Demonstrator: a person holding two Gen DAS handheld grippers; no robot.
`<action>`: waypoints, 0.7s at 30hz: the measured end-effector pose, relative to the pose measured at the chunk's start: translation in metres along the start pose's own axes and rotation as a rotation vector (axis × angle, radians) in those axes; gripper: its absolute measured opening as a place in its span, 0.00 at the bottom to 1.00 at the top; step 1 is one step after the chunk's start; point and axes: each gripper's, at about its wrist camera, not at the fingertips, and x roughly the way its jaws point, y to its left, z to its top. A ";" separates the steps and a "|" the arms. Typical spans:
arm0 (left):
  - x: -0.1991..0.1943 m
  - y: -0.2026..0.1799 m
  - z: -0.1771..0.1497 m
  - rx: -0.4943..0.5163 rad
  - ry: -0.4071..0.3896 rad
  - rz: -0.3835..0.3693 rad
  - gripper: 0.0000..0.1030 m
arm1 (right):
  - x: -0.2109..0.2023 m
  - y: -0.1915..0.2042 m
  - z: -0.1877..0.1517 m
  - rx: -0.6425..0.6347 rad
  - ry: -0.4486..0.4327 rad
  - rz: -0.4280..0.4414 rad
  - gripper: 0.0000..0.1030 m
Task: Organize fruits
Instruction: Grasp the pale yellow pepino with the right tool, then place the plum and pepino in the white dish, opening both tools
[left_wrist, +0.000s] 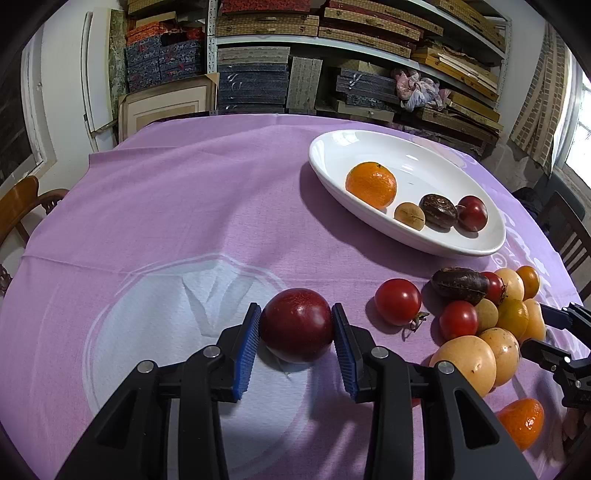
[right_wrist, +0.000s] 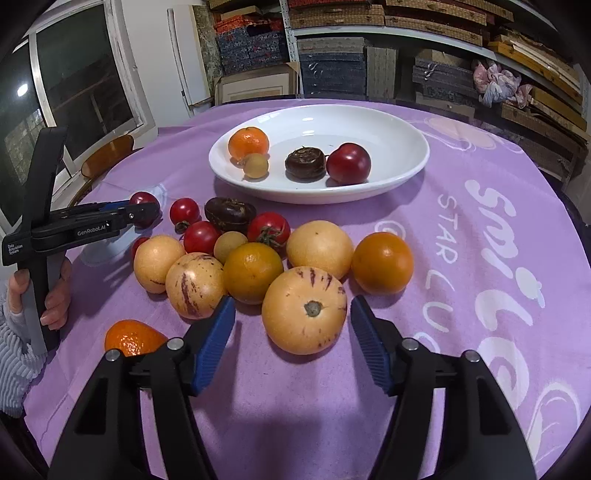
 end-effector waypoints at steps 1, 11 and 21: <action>0.000 -0.001 0.000 0.001 0.000 -0.001 0.38 | 0.001 0.000 0.001 0.001 0.003 0.004 0.62; -0.004 -0.005 -0.002 0.025 -0.013 -0.029 0.38 | -0.001 -0.014 -0.001 0.068 0.012 0.046 0.44; -0.019 -0.015 -0.001 0.050 -0.080 -0.035 0.38 | -0.022 -0.019 -0.004 0.070 -0.068 0.015 0.44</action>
